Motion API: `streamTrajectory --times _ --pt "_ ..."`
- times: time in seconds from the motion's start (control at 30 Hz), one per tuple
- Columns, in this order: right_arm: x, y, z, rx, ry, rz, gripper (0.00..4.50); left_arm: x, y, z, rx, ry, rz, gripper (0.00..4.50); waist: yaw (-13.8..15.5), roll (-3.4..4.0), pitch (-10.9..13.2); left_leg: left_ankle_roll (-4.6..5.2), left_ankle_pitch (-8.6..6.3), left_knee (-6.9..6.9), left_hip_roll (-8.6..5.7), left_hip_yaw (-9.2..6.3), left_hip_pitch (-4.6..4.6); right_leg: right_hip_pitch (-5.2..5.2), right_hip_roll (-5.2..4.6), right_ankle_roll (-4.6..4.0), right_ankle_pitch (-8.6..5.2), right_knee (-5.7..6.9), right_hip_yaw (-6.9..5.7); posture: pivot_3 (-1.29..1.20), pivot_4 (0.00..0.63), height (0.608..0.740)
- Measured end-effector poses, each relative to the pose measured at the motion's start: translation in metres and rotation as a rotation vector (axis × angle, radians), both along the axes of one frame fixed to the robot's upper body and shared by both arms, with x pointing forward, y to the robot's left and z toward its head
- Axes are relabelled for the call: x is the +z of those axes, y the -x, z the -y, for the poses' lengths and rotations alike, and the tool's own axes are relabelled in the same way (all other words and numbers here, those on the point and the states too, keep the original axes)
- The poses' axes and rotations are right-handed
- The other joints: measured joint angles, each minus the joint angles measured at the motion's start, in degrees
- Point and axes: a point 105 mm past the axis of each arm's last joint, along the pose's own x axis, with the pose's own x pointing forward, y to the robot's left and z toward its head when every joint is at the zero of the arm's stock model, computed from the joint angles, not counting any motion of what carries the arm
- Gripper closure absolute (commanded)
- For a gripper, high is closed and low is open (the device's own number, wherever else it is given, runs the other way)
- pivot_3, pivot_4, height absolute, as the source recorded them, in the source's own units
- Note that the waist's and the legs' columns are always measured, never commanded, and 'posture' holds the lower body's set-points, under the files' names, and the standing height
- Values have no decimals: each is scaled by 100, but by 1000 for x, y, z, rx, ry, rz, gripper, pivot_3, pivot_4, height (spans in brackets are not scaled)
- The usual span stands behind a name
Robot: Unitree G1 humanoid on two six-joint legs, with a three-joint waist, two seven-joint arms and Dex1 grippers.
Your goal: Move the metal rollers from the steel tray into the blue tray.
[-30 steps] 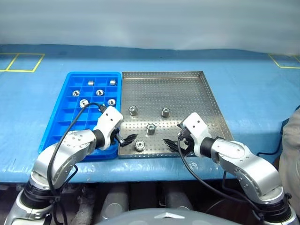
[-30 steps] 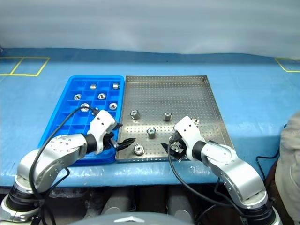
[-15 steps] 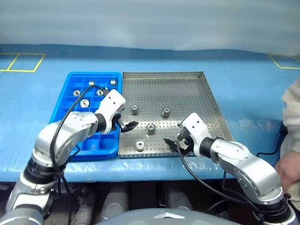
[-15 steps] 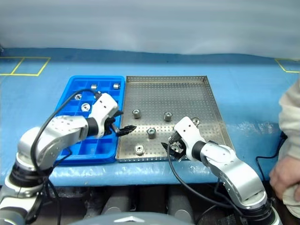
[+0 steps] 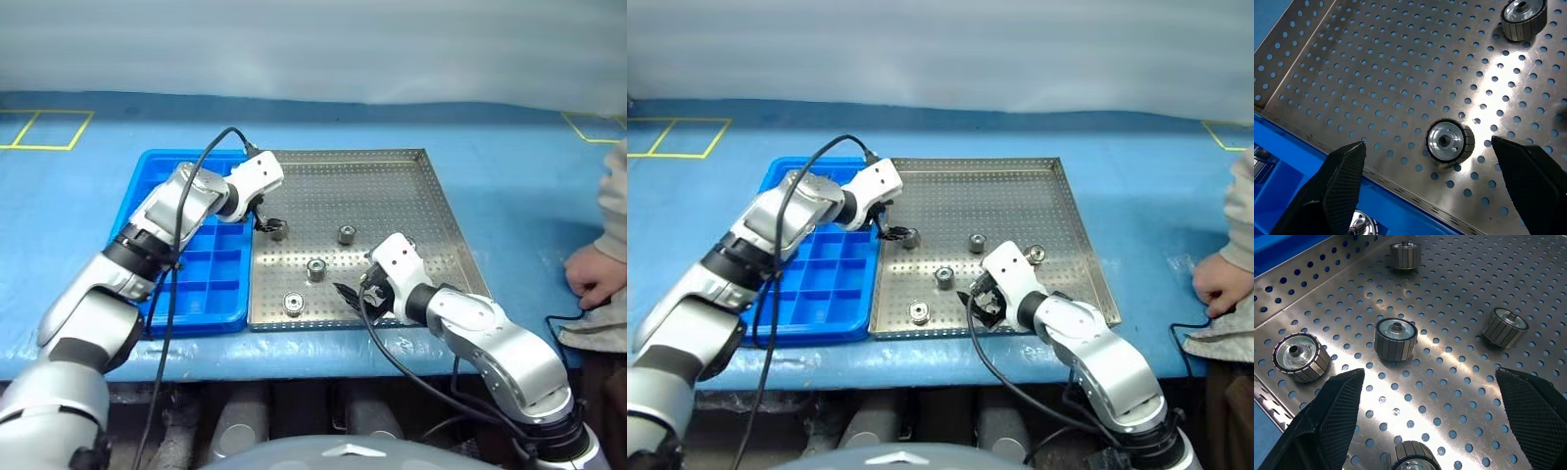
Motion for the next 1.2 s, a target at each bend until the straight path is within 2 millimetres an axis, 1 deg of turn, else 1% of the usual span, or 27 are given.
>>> streamTrajectory --times 0.13,0.27,0.37,0.47,0.6,0.9,0.93,0.97,1.2 --pt "-6 3 3 -26 4 -13 0 -12 -10 2 -14 -19 -36 41 -49 0 0 17 -10 26 2 6 -15 -3 -1 9 5 0 2 -30 150 740" --pt "-7 3 3 -45 5 -8 0 -22 -11 8 -49 -24 -97 41 -95 0 0 24 -14 35 6 17 -15 -3 -2 11 6 -1 14 -55 150 740" --pt "-8 5 3 -51 10 -8 0 -30 -10 6 -66 -42 -138 41 -142 0 0 27 -16 38 14 21 -15 -4 -2 11 6 0 20 -68 150 740" --pt "-9 6 3 -57 12 -7 0 -29 -12 4 -81 -69 -150 41 -198 0 0 30 -18 40 16 26 -13 -3 -2 29 17 0 28 -80 150 740" --pt "-8 7 2 -61 10 -2 0 -30 -14 5 -95 -89 -159 41 -225 0 -1 36 -21 41 20 37 -7 -2 -2 30 17 1 42 -92 150 740" --pt "-8 7 4 -84 15 9 0 -31 -13 6 -107 -70 -179 41 -268 -1 -1 55 -32 50 25 62 -5 -4 -5 37 22 0 64 -92 150 740" --pt "-8 6 4 -85 14 9 0 -31 -13 6 -109 -73 -180 413 -270 -1 -1 57 -33 51 25 65 -5 -4 -5 38 23 1 67 -92 150 740" --pt "-8 6 4 -85 14 10 0 -31 -12 7 -112 -72 -184 594 -272 -1 -1 58 -34 51 25 67 -4 -5 -5 38 23 0 69 -92 150 740" --pt "-7 6 4 -89 16 16 0 -33 -9 5 -115 -52 -209 2953 -286 -1 -1 64 -38 52 26 86 3 -6 -4 43 26 1 89 -73 150 740"
